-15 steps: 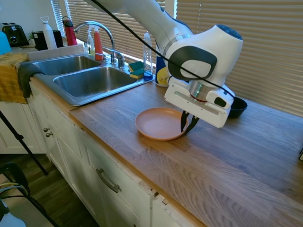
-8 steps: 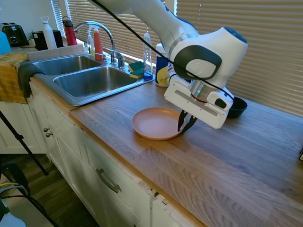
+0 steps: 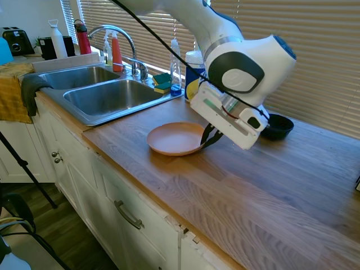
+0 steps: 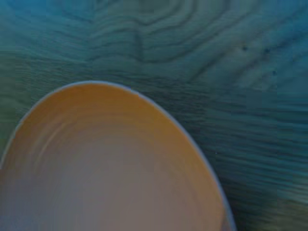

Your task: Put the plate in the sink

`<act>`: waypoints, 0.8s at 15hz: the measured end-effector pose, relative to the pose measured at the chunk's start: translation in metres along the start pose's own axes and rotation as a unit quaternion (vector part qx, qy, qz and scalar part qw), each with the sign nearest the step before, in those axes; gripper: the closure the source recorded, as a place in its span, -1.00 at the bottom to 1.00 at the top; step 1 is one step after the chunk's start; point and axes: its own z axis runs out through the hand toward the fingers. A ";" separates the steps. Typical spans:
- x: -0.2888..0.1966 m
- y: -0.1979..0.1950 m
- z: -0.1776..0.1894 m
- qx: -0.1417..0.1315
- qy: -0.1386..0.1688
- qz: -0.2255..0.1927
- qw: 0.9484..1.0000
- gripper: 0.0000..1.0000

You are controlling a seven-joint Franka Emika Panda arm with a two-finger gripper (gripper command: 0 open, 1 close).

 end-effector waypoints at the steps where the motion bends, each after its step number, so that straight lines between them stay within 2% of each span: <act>1: -0.007 -0.011 -0.007 0.005 0.000 -0.003 1.000 1.00; 6: -0.050 -0.074 -0.016 0.019 -0.003 -0.005 1.000 1.00; 12: -0.105 -0.198 0.026 0.021 0.000 -0.004 1.000 1.00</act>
